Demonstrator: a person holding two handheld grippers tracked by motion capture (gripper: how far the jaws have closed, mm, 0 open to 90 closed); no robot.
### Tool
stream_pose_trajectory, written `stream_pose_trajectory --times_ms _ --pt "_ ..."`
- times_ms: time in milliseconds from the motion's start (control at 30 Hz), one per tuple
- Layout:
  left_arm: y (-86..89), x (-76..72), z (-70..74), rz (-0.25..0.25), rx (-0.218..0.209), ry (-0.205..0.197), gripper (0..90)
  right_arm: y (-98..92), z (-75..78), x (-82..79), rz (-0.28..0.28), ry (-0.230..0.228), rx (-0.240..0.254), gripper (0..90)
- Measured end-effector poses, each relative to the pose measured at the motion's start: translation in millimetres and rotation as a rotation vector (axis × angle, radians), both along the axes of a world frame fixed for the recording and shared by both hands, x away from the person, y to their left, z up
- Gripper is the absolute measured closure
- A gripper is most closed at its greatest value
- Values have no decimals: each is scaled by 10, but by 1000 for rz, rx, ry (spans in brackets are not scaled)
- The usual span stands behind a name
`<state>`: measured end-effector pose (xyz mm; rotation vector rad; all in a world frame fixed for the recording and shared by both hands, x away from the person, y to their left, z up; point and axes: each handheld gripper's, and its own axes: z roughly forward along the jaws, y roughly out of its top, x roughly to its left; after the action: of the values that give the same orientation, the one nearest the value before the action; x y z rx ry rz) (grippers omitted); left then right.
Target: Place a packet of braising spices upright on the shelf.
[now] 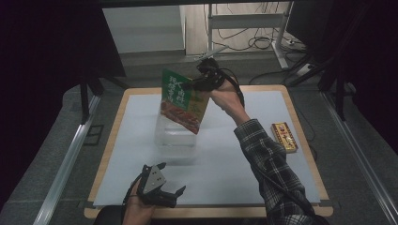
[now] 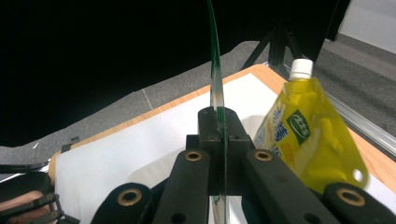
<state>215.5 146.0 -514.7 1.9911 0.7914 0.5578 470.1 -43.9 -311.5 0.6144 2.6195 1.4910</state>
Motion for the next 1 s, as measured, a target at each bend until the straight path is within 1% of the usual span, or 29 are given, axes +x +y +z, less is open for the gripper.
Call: stream_pose_trajectory --times_ms 100,200,300,433,500,633,767,833,933,1000 --pt "2 0 1 -1 4 0 0 84 -36 19 5 2 -6 890" --pt "4 -1 4 -3 7 -1 0 158 -82 38 3 10 -27 890" --pt "3 -1 2 -4 9 1 0 176 -104 67 1 17 -16 890" --pt "-3 0 -1 -6 12 3 0 159 -104 96 2 23 -13 890" --pt "-5 -2 0 -6 12 2 0 138 -107 94 5 22 -20 890" --pt "-6 0 -4 -7 13 4 0 87 -130 84 16 40 -12 890" --pt "-14 0 -9 -9 21 6 0 32 -138 68 22 49 -24 890" --pt "-15 1 -10 -8 22 7 0 9 -126 54 35 52 -31 890" --pt "-18 1 -12 -8 24 7 0 4 -105 43 50 51 -28 890" --pt "-19 1 -12 -9 25 7 0 36 -116 53 47 55 -35 890"
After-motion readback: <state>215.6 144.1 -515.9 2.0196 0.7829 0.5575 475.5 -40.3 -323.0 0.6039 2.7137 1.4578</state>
